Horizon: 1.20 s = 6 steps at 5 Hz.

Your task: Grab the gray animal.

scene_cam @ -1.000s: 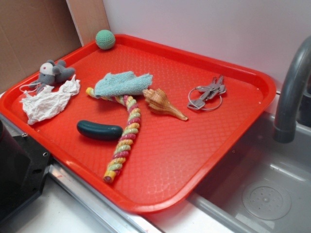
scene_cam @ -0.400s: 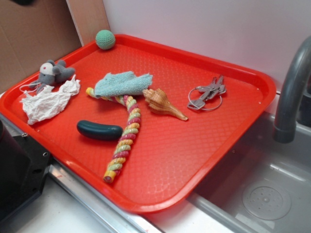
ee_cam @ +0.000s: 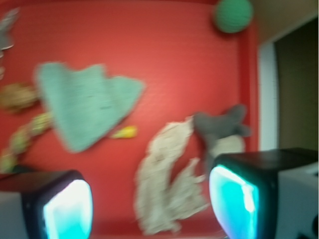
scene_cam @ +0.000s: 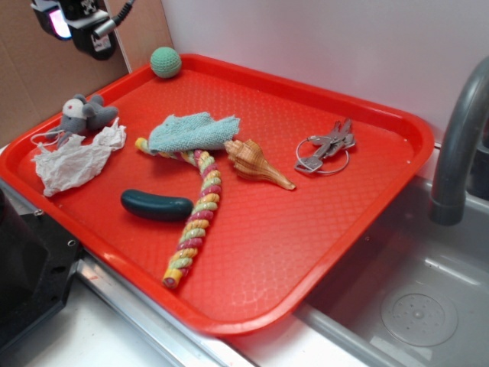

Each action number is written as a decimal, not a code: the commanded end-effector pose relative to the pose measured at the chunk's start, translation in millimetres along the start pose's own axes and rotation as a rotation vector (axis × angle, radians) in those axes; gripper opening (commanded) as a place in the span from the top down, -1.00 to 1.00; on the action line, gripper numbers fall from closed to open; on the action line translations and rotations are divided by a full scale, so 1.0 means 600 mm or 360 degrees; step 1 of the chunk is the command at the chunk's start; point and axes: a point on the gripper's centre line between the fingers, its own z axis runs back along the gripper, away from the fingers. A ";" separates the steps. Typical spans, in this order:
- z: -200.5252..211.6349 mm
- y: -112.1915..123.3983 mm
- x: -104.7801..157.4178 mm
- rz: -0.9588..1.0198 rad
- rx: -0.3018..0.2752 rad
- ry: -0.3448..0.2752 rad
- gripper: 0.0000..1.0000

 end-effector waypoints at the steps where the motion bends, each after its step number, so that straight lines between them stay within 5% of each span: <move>1: -0.052 0.092 -0.010 0.0025 -0.0041 -0.0072 -1.00; 3: -0.115 0.124 -0.012 0.0148 -0.0033 0.0098 -1.00; 4: -0.148 0.103 0.010 0.0053 -0.0100 0.0099 -1.00; 5: -0.190 0.088 0.012 0.0099 -0.0075 0.0219 -1.00; 6: -0.187 0.076 0.011 0.0171 -0.0098 0.0136 1.00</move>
